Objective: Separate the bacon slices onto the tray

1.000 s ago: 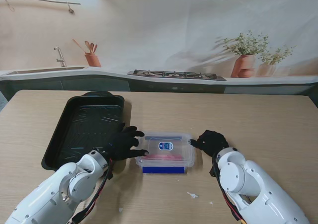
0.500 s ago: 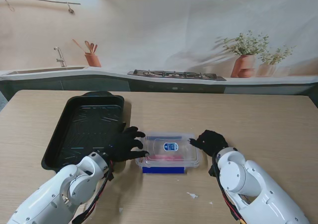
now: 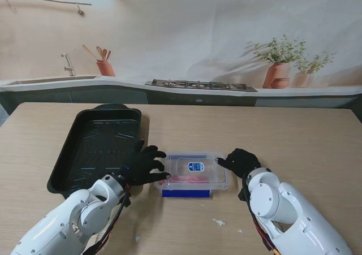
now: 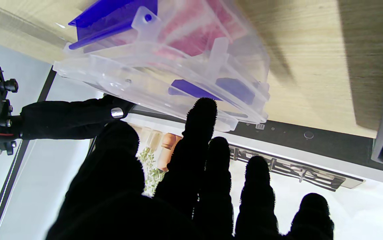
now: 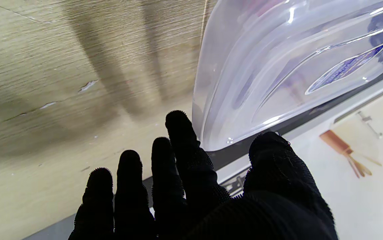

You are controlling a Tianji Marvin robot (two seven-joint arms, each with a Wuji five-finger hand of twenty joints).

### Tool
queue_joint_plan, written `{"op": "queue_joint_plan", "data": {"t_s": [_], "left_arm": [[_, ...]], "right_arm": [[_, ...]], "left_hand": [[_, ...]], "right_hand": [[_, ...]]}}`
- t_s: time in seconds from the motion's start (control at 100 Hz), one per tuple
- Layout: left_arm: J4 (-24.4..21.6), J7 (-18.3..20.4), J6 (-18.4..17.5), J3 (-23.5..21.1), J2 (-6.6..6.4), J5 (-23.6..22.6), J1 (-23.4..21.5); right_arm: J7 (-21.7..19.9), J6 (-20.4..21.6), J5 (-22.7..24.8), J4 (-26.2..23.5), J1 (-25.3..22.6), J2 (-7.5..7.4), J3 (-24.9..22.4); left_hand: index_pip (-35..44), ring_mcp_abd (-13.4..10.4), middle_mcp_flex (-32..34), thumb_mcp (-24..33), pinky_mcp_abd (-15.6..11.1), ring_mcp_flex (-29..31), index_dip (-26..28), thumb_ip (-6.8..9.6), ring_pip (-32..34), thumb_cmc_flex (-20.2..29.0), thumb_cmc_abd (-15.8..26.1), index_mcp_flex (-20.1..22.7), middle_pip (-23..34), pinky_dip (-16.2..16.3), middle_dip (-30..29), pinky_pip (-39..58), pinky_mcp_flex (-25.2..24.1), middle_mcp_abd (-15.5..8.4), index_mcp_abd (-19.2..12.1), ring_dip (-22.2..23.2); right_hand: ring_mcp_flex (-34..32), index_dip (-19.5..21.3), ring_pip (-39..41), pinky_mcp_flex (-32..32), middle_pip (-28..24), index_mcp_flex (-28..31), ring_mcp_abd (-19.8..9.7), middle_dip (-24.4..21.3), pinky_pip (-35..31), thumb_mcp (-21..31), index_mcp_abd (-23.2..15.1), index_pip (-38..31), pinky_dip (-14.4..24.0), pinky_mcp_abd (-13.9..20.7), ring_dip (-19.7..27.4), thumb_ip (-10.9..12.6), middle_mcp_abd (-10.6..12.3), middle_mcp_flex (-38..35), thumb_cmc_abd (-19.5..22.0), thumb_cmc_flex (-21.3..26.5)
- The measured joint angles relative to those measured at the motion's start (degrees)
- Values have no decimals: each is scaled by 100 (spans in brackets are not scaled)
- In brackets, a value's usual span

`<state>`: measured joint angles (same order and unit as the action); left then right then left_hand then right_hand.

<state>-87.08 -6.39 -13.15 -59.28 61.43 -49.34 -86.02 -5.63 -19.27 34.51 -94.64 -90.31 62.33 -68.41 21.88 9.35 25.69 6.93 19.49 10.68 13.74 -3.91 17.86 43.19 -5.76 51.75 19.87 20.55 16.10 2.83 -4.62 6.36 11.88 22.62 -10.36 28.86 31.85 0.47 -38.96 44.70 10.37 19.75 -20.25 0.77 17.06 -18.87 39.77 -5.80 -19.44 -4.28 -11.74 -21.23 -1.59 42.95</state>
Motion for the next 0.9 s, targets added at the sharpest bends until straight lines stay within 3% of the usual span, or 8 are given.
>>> {"op": "queue_joint_plan", "data": {"t_s": [0.33,0.52,0.57,0.62,0.74,0.9], "left_arm": [[52,95,6,120,1,51,71],[52,136,11,128,0,57,76],[52,139,13,128,0,59,76],[52,141,13,127,0,65,76],[53,143,13,126,-2,80,76],[58,155,11,145,-8,101,94]], "right_arm": [[31,-386,-464,-19,-18,42,-58],[92,-725,-1286,-19,3,111,-87],[120,-813,-1399,-25,3,142,-107],[156,-947,-1604,-47,3,174,-126],[195,-1173,-2091,-87,11,232,-172],[178,-1222,-2151,-115,11,262,-214]], "left_hand": [[0,2,0,115,1,0,0,0,0,-8,-66,0,1,8,1,1,-2,0,-61,1],[-2,2,0,233,2,0,3,0,0,-74,-74,2,1,11,1,1,-2,0,-70,2],[-2,2,-3,239,2,0,3,0,0,-74,-75,2,1,11,1,1,-2,0,-70,2],[-2,3,-4,278,2,0,3,0,0,-74,-77,2,1,13,1,1,-2,0,-70,2],[51,4,-5,371,2,0,14,0,0,-74,-132,24,1,14,11,1,-2,0,-24,2],[58,4,-18,371,2,0,16,0,0,-75,-134,27,1,70,13,1,-2,18,0,2]], "right_hand": [[-140,76,373,241,-102,-274,199,27,-212,-1,12,-7,149,-146,-165,0,-211,0,-114,-4],[-347,394,972,414,-601,-508,340,221,-445,55,139,-70,420,-299,-482,0,-354,-1,-482,-8],[-416,611,1184,498,-742,-545,359,287,-447,1091,139,-135,602,-338,-572,0,-426,-48,-874,-468],[-438,692,1340,550,-875,-578,404,343,-467,1701,141,-193,698,-383,-653,0,-487,-48,-1043,-718],[-536,867,1610,646,-1027,-700,459,493,-591,2303,290,-299,857,-445,-786,0,-529,-56,-1344,-925],[-775,996,1917,849,-1185,-723,476,661,-735,2818,302,-374,1015,-519,-931,0,-560,-136,-1666,-992]]}}
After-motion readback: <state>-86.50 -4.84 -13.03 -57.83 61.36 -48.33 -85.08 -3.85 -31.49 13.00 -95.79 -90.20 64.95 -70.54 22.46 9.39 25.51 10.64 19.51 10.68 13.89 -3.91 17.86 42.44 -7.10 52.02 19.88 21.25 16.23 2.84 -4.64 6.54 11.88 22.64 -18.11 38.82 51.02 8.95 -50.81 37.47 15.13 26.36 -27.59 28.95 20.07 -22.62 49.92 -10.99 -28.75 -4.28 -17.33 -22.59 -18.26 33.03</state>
